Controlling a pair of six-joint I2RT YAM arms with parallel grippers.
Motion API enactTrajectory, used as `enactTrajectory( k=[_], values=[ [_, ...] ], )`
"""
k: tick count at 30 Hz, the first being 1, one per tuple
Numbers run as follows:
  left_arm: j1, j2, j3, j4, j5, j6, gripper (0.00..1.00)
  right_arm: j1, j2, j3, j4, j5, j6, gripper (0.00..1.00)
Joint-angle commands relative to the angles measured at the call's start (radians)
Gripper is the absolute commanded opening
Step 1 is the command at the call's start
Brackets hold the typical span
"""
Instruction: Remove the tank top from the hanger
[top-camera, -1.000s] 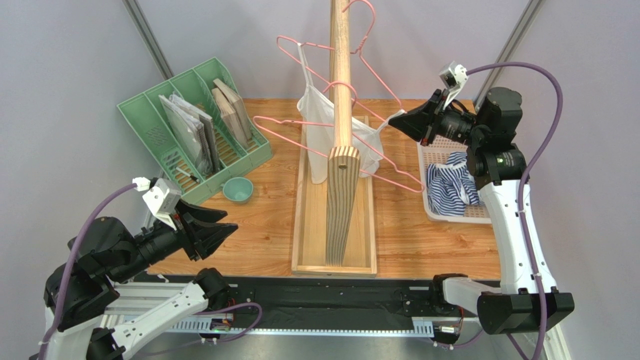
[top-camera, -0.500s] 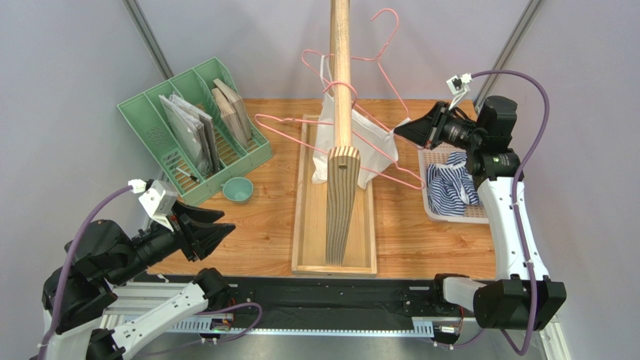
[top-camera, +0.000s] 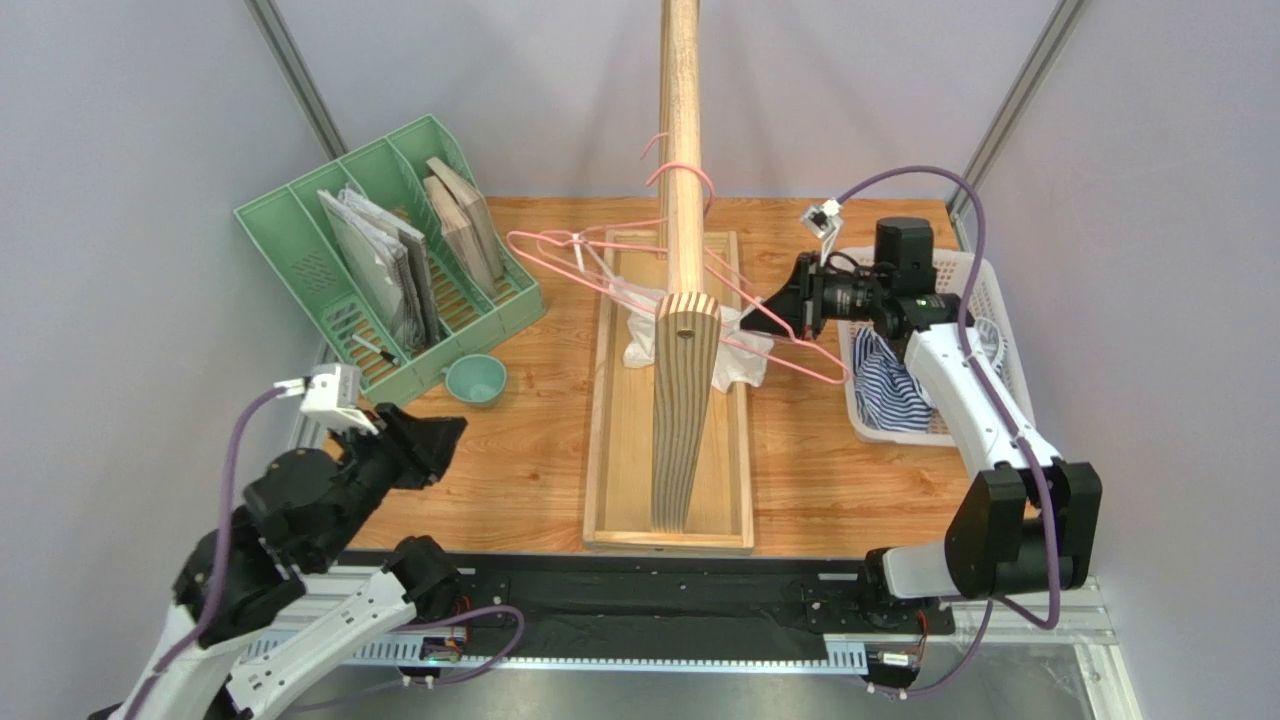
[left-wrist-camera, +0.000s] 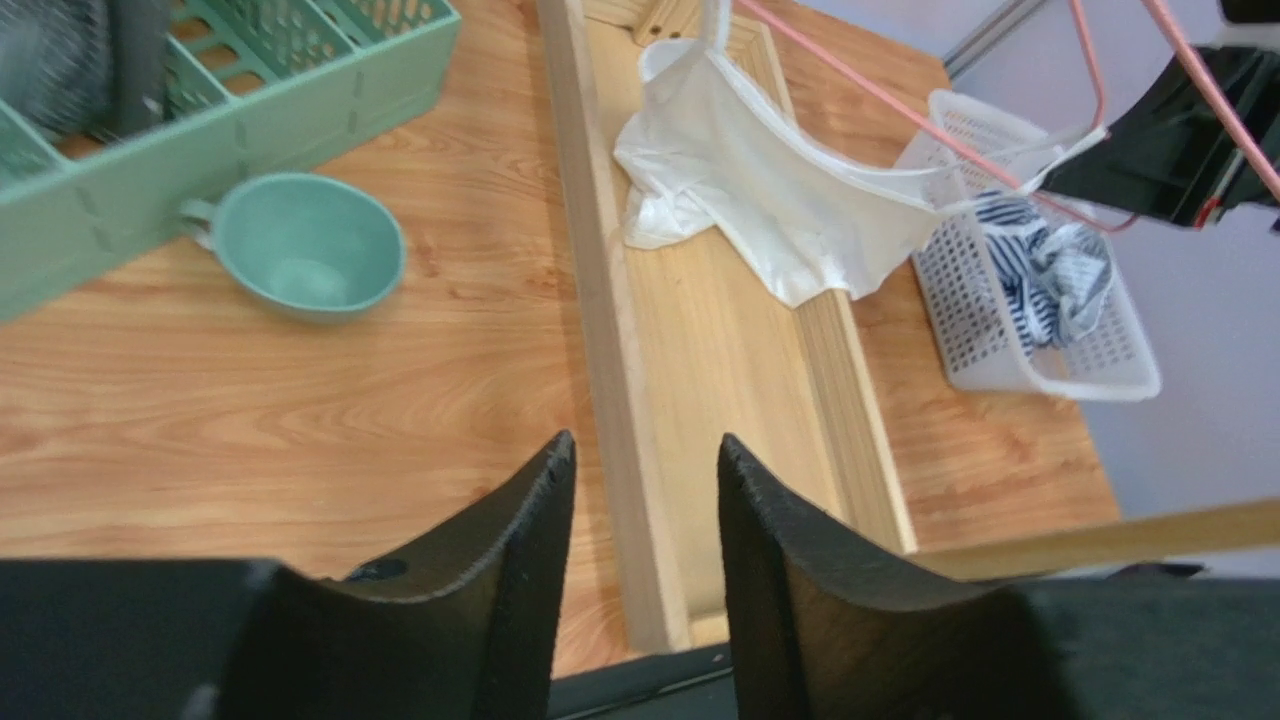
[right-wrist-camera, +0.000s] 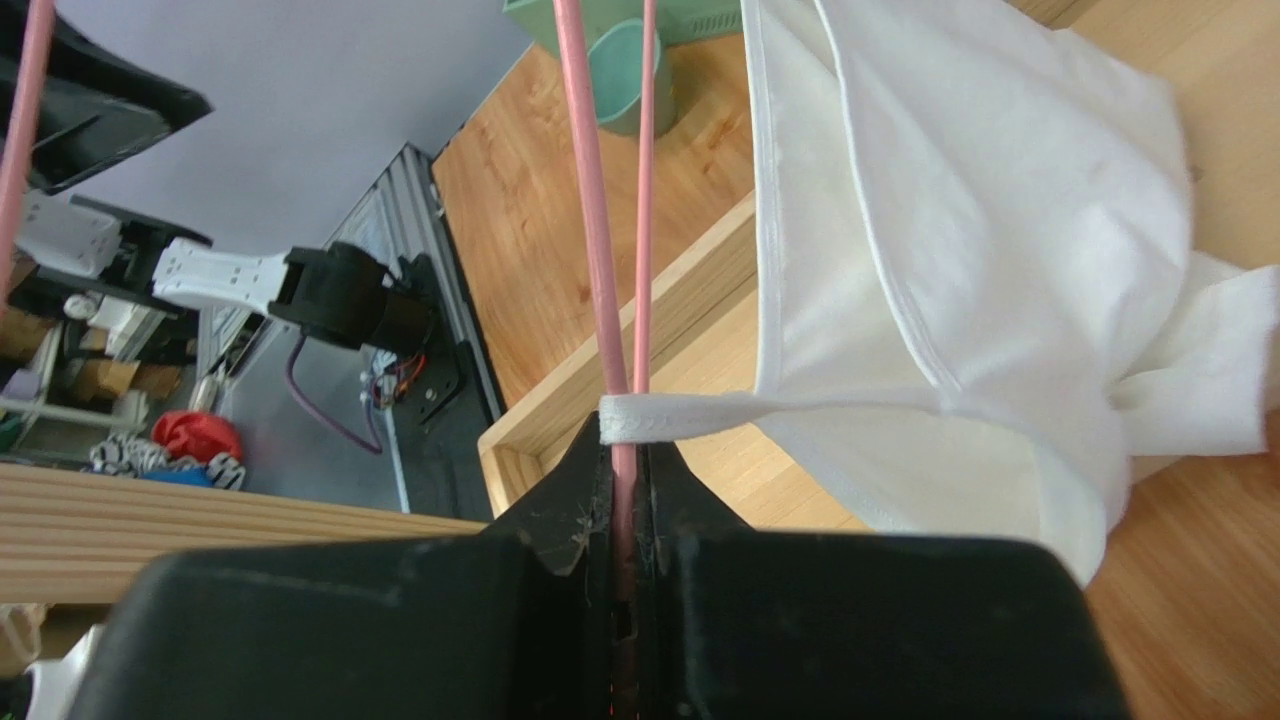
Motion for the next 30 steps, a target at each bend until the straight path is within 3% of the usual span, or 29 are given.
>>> enactTrajectory(
  k=[1, 5, 8, 12, 17, 25, 30],
  values=[
    [0.004, -0.085, -0.235, 0.247, -0.03, -0.208, 0.43, 0.029, 0.004, -0.03, 0.081, -0.072, -0.057, 0.0],
    [0.002, -0.08, -0.439, 0.577, -0.021, -0.198, 0.43, 0.032, -0.027, -0.063, 0.075, -0.068, -0.056, 0.0],
    [0.002, -0.005, -0.483, 0.804, 0.025, -0.135, 0.5, 0.034, -0.042, -0.078, 0.067, -0.069, -0.059, 0.0],
    [0.057, 0.184, -0.382, 0.862, 0.128, -0.11, 0.62, 0.054, -0.036, -0.081, 0.069, -0.06, -0.056, 0.0],
    [0.177, 0.411, -0.27, 0.897, 0.367, -0.101, 0.62, 0.071, -0.024, -0.086, 0.055, -0.046, -0.067, 0.0],
    [0.332, 0.534, -0.407, 1.303, 0.53, -0.064, 0.6, 0.077, -0.024, -0.095, 0.056, -0.052, -0.067, 0.0],
    [0.363, 0.634, -0.401, 1.341, 0.536, -0.052, 0.55, 0.078, -0.026, -0.096, 0.058, -0.058, -0.091, 0.0]
  ],
)
